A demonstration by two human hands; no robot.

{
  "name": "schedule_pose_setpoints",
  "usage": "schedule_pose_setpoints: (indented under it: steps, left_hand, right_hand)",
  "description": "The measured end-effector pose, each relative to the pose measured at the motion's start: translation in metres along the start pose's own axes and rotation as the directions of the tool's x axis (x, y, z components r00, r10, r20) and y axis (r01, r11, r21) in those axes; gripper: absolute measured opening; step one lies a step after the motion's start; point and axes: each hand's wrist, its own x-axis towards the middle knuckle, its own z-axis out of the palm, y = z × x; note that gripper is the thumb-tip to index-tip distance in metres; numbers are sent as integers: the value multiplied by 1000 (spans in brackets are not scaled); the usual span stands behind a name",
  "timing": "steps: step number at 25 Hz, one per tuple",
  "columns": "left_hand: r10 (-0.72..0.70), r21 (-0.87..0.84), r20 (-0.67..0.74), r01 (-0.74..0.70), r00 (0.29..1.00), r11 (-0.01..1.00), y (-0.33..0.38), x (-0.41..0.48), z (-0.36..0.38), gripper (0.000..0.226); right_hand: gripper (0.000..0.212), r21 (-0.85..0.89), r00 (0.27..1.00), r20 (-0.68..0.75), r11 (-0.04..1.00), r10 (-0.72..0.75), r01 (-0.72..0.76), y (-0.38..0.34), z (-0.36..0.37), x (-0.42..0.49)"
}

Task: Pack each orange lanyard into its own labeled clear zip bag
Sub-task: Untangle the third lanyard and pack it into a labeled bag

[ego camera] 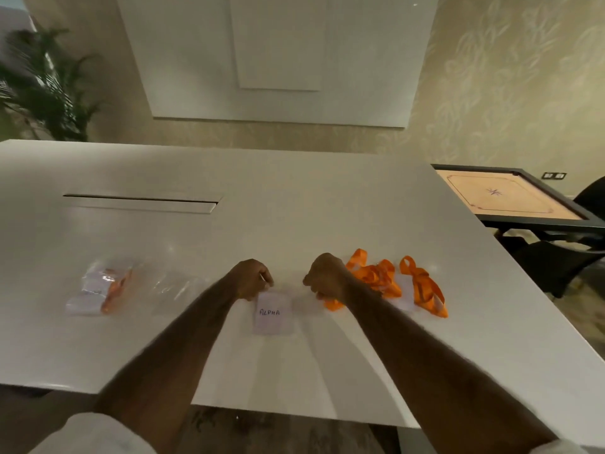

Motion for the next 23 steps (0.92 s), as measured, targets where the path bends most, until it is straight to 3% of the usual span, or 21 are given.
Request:
schedule_pose_setpoints:
  steps: [4, 7, 10, 13, 16, 20, 23]
  left_hand:
    - [0, 31, 6, 0, 1000, 1000, 4, 3, 3, 11]
    - [-10, 140, -12, 11, 1000, 990, 13, 2, 3, 13]
    - [38, 229, -171, 2, 985, 973, 36, -1, 6, 18]
    - [167, 166, -319, -119, 933, 979, 72, -3, 16, 14]
    - [306, 146, -302, -273, 903, 951, 106, -3, 26, 14]
    - [380, 150, -287, -350, 880, 925, 135, 0, 37, 17]
    - [433, 160, -270, -403, 860, 901, 147, 1, 42, 16]
  right_hand:
    - [14, -180, 975, -20, 960, -221, 214, 17, -64, -10]
    - [20, -516, 957, -97, 837, -272, 185, 48, -104, -8]
    - [22, -728, 971, -76, 678, -227, 101, 80, -117, -3]
    - [20, -817, 977, -3, 563, -214, 121, 92, -108, -2]
    - [32, -898, 953, 68, 398, -295, 187, 98, -94, 1]
    - [43, -914, 951, 27, 378, -307, 148, 104, -88, 5]
    - [35, -905, 939, 23, 393, -342, 165, 105, -87, 4]
